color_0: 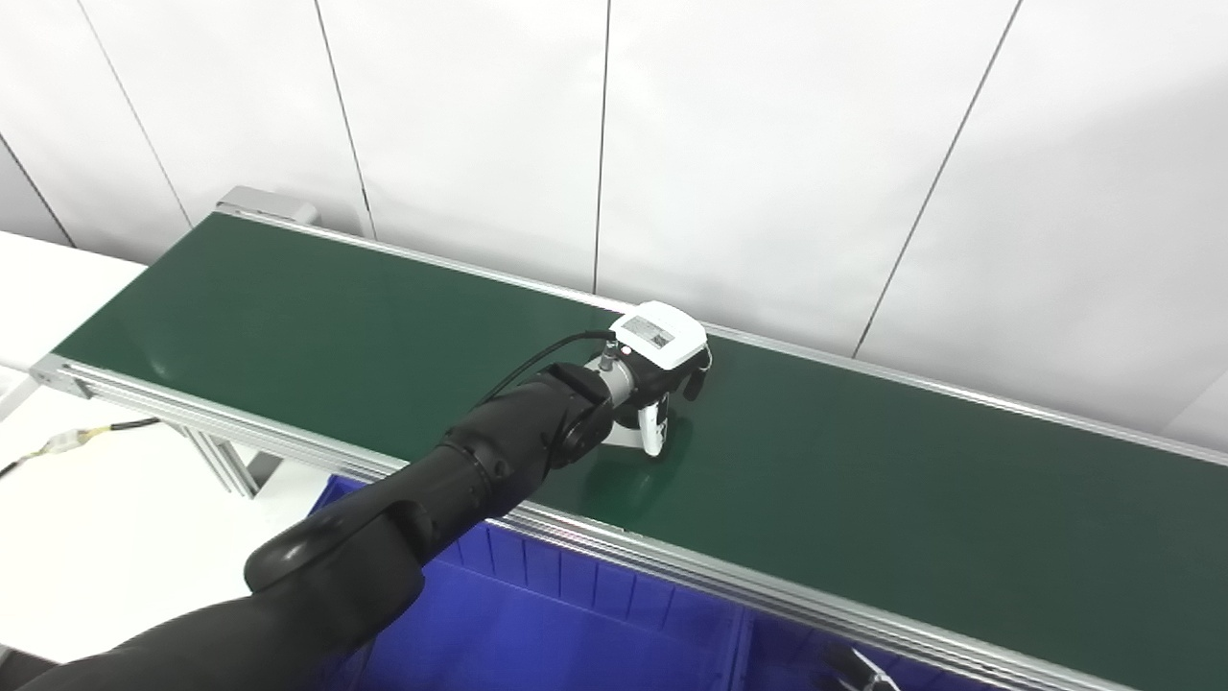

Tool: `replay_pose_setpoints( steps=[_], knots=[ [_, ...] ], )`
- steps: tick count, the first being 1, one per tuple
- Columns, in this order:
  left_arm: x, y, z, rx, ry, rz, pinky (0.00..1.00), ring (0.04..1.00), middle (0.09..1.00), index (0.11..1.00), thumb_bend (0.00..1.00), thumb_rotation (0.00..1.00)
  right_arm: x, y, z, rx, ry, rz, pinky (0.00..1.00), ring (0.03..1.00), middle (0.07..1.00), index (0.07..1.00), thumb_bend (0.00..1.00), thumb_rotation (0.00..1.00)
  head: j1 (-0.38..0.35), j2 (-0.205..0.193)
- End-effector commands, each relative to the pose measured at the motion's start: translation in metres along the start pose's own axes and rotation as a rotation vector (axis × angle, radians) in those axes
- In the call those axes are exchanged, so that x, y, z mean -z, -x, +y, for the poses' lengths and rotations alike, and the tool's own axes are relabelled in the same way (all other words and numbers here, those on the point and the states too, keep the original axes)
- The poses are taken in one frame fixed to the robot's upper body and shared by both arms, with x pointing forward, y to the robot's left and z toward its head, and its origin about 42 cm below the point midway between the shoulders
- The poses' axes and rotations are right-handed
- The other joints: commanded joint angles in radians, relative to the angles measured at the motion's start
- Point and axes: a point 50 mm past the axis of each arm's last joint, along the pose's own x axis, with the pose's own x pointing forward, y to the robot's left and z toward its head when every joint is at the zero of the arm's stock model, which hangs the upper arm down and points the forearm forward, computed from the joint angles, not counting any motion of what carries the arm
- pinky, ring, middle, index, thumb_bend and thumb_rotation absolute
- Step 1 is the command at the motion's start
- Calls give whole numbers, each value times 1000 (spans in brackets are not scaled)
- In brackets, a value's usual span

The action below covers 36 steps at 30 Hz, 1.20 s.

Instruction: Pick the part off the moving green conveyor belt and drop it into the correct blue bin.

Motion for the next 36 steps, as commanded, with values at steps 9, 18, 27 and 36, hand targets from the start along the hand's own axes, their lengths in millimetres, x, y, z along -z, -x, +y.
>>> replay_pose_setpoints(
  steps=[9, 18, 27, 36],
  knots=[
    [3, -8, 55, -45, -32, 18, 269, 413, 505, 497, 501, 0, -11, -6, 2, -5, -4, -87, 744, 793, 847, 807, 1000, 438, 1, 0],
    [2, -1, 72, -83, -18, 2, 308, 383, 479, 542, 497, 0, -12, -7, 3, -8, -4, -89, 747, 794, 848, 806, 1000, 440, 1, 5],
    [-15, 24, 118, -147, 35, -50, 321, 393, 499, 518, 500, 0, -11, -6, 1, -15, -5, -85, 758, 797, 851, 813, 1000, 450, 10, 4],
    [-30, 56, 139, -173, 75, -92, 335, 391, 493, 525, 500, 0, -11, -7, -2, -15, -6, -87, 749, 794, 852, 817, 1000, 446, 17, 9]
  ],
)
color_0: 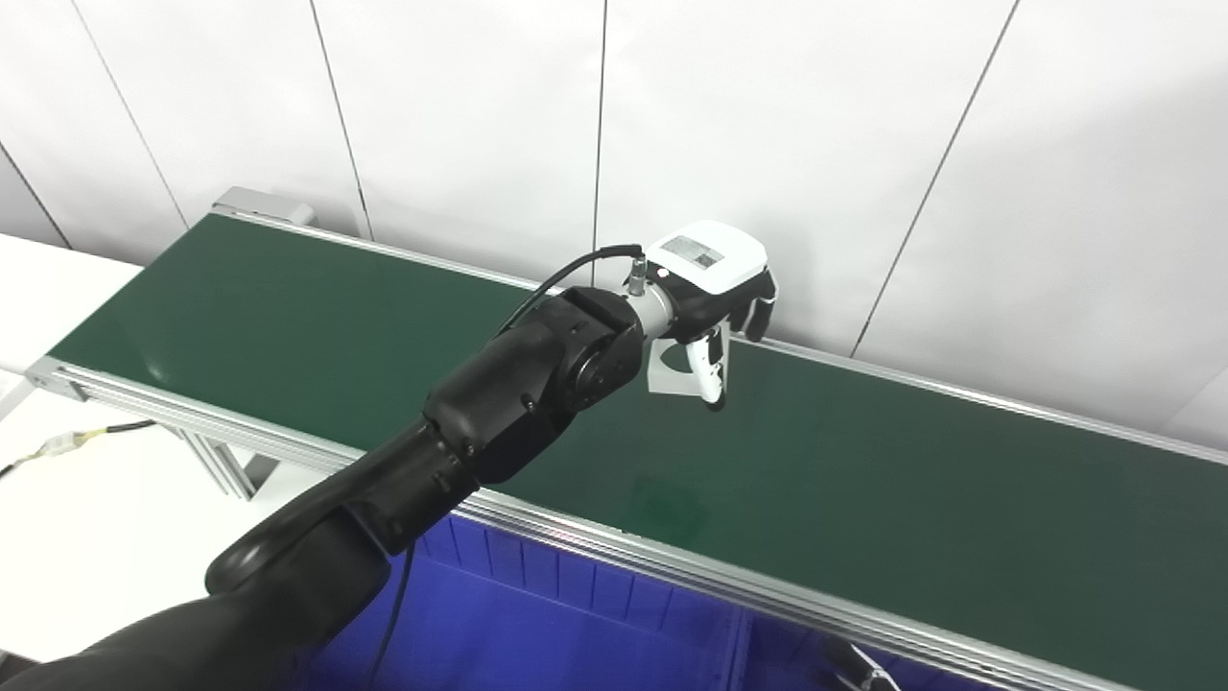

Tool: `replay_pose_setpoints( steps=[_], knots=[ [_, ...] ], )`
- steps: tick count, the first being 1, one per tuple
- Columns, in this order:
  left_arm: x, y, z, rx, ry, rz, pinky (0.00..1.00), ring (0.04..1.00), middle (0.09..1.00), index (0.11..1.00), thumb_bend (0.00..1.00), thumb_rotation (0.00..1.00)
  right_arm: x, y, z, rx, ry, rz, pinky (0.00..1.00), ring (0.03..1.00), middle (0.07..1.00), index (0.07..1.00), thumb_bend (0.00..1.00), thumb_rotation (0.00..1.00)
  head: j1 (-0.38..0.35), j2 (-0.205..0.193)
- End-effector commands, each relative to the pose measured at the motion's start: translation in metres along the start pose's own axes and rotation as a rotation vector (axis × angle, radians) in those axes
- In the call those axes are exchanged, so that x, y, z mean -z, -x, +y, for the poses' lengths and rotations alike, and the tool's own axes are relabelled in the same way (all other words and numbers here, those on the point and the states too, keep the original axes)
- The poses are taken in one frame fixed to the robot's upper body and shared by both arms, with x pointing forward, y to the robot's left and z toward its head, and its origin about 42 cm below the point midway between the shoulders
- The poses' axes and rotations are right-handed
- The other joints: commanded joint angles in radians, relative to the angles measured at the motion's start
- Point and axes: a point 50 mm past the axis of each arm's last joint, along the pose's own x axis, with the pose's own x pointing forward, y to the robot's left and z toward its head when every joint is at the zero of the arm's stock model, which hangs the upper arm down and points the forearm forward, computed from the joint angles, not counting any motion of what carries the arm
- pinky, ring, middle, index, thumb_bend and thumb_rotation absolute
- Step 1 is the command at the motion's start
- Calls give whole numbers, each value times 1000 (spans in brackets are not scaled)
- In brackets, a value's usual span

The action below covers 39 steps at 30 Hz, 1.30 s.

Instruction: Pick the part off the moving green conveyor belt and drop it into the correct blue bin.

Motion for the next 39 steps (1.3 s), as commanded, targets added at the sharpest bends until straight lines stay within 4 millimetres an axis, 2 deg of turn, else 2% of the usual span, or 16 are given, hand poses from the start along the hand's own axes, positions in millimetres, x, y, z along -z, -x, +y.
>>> replay_pose_setpoints(
  steps=[1, 9, 17, 19, 26, 30, 31, 32, 33, 34, 35, 39],
  knots=[
    [1, 8, 21, -48, -8, 10, 341, 389, 487, 531, 500, 0, -10, -5, -2, -7, 8, -81, 753, 797, 852, 817, 1000, 446, 2, 4],
    [-13, 45, 13, -77, 2, -20, 322, 378, 479, 539, 498, 0, -12, -6, -4, -15, 5, -87, 759, 801, 853, 816, 1000, 443, 12, 17],
    [-18, 85, -7, -47, 17, -40, 284, 364, 458, 540, 496, 0, -14, -6, -6, -16, 0, -96, 760, 803, 856, 826, 1000, 430, 19, 35],
    [-21, 95, -12, -51, 20, -49, 294, 367, 458, 540, 497, 0, -15, -6, -6, -16, -1, -103, 759, 802, 856, 827, 1000, 426, 23, 59],
    [-32, 128, -38, -29, 74, -68, 331, 379, 500, 531, 497, 0, -24, -9, -8, -18, 1, -137, 753, 799, 853, 819, 1000, 409, 36, 106],
    [-37, 136, -49, 9, 84, -46, 318, 375, 493, 532, 497, 0, -29, -11, -11, -14, 21, -153, 749, 796, 848, 817, 1000, 417, 48, 140],
    [-38, 137, -51, 18, 87, -41, 318, 376, 489, 533, 497, 0, -31, -12, -12, -14, 25, -158, 750, 797, 848, 818, 1000, 420, 51, 160],
    [-39, 138, -52, 22, 88, -38, 319, 376, 489, 533, 497, 0, -32, -13, -12, -14, 28, -162, 750, 797, 848, 818, 1000, 420, 51, 160],
    [-40, 140, -55, 28, 100, -35, 319, 376, 488, 533, 497, 0, -34, -13, -13, -12, 26, -169, 751, 797, 848, 818, 1000, 419, 53, 187],
    [-40, 141, -57, 31, 109, -33, 310, 374, 483, 537, 497, 0, -35, -14, -13, -11, 25, -175, 755, 799, 846, 820, 1000, 415, 53, 192],
    [-41, 142, -60, 39, 118, -32, 307, 373, 481, 538, 497, 0, -38, -15, -14, -10, 26, -185, 756, 799, 845, 821, 1000, 413, 53, 215],
    [-43, 146, -69, 90, 130, -19, 309, 373, 472, 547, 497, 0, -47, -18, -14, -15, 23, -219, 740, 783, 835, 818, 1000, 397, 56, 240]
  ],
)
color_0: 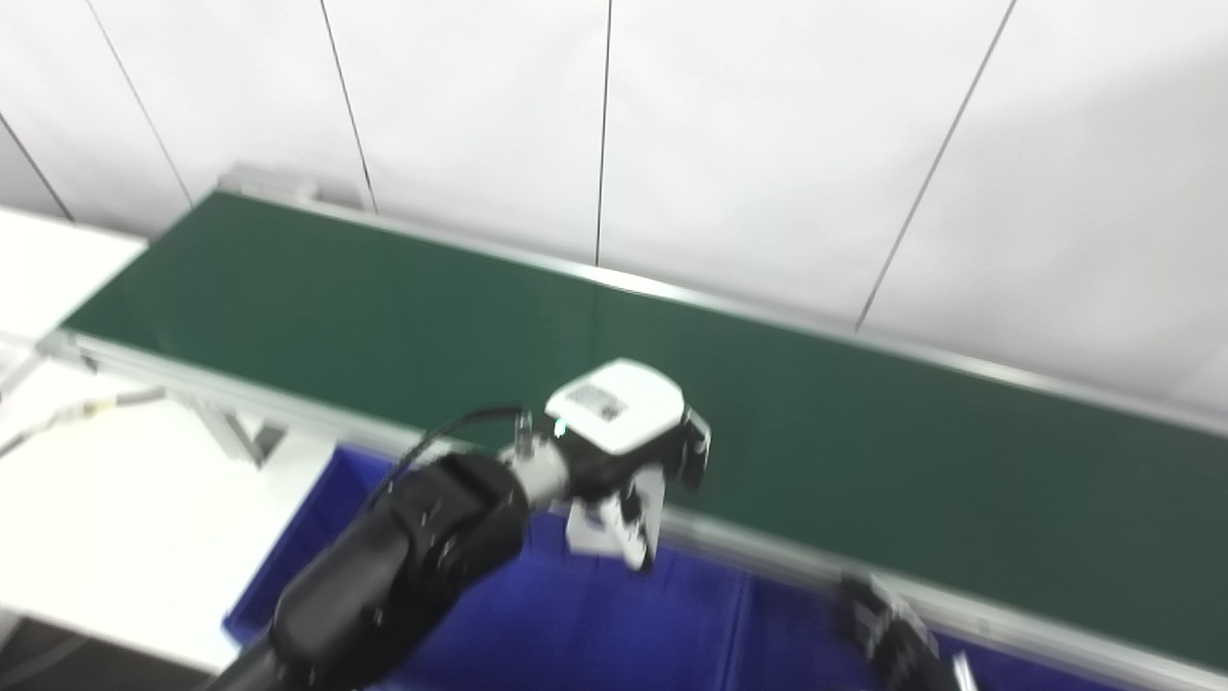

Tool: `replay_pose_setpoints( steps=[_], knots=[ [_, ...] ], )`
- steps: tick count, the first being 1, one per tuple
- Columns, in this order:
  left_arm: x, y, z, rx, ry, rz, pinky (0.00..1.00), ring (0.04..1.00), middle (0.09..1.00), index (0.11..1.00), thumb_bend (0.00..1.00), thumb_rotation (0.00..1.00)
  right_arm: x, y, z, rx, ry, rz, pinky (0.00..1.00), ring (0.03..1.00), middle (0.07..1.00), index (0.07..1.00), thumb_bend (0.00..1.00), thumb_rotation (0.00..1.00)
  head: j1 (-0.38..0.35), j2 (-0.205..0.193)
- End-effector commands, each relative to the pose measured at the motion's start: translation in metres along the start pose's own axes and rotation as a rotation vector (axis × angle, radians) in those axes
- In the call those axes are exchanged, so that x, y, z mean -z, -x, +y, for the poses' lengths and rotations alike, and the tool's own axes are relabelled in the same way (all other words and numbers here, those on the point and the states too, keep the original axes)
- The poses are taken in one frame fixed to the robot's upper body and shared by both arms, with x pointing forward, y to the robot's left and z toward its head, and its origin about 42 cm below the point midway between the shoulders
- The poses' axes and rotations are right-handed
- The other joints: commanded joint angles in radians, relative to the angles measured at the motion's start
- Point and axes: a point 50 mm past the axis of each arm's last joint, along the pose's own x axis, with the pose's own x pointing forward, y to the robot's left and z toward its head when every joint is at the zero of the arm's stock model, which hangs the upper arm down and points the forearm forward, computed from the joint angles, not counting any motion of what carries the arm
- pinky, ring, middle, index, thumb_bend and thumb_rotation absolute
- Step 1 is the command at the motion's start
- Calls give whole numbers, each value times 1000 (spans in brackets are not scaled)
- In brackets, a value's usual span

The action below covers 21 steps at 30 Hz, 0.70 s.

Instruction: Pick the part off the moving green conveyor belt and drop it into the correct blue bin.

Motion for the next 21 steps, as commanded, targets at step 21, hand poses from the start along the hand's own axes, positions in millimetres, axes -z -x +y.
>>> replay_pose_setpoints(
  steps=[21],
  knots=[
    [-1, 10, -22, 81, 38, 63, 274, 353, 474, 546, 494, 0, -27, -4, 0, 2, 11, -144, 733, 776, 822, 810, 1000, 388, 15, 47]
  ],
)
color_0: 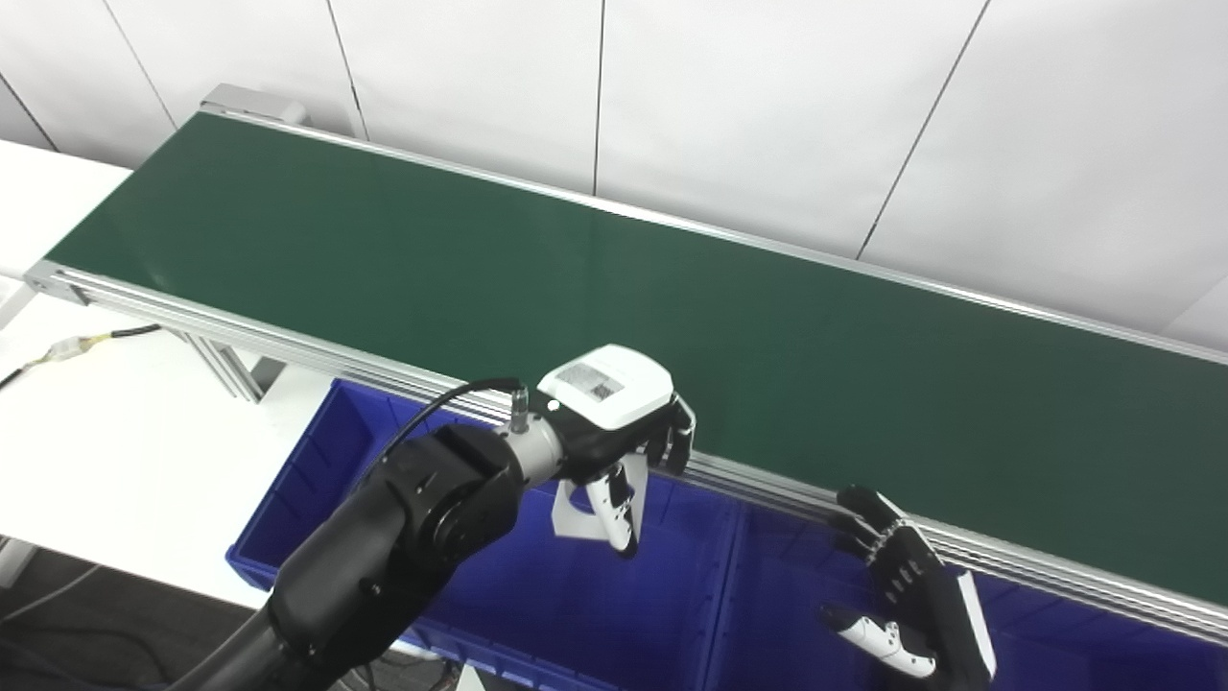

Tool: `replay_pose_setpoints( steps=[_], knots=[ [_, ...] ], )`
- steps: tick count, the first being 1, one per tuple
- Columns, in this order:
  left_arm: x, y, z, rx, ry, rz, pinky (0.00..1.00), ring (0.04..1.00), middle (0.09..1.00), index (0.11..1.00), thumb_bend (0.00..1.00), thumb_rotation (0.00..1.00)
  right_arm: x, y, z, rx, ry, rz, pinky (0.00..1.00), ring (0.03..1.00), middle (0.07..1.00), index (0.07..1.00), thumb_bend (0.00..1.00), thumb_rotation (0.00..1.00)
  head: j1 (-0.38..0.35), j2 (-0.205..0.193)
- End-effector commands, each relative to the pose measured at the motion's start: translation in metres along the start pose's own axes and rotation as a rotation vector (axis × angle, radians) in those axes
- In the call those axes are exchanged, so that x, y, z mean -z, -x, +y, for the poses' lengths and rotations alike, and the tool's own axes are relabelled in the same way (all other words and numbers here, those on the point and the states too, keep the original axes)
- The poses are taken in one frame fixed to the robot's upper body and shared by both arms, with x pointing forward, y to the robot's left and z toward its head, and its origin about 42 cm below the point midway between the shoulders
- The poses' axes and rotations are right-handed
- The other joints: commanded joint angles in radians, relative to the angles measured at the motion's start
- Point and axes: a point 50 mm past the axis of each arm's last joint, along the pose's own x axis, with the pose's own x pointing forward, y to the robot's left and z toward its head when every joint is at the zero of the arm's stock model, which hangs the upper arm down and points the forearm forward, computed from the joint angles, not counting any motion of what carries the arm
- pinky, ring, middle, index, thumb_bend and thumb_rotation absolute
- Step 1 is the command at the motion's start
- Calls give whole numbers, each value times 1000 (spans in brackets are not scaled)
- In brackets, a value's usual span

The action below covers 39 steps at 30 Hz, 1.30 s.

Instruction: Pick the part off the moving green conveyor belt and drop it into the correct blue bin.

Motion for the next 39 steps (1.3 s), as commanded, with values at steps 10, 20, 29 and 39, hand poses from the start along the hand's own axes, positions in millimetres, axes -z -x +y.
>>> replay_pose_setpoints(
  steps=[10, 20, 29, 39],
  knots=[
    [5, -3, -5, -54, -2, 43, 305, 375, 485, 533, 498, 0, -26, -11, -8, 2, 21, -126, 739, 783, 820, 815, 1000, 384, 37, 77],
    [11, -4, -17, -47, -10, 58, 290, 371, 487, 529, 498, 0, -29, -10, -8, -1, 15, -117, 745, 790, 821, 811, 1000, 369, 30, 72],
    [24, -10, -34, -69, -20, 54, 292, 366, 481, 536, 498, 0, -27, -10, -6, -3, 17, -119, 737, 788, 824, 813, 1000, 370, 28, 61],
    [39, -19, -66, -79, -26, 53, 306, 377, 481, 540, 498, 0, -27, -10, -3, -1, 15, -122, 742, 790, 823, 810, 1000, 373, 15, 56]
  ],
)
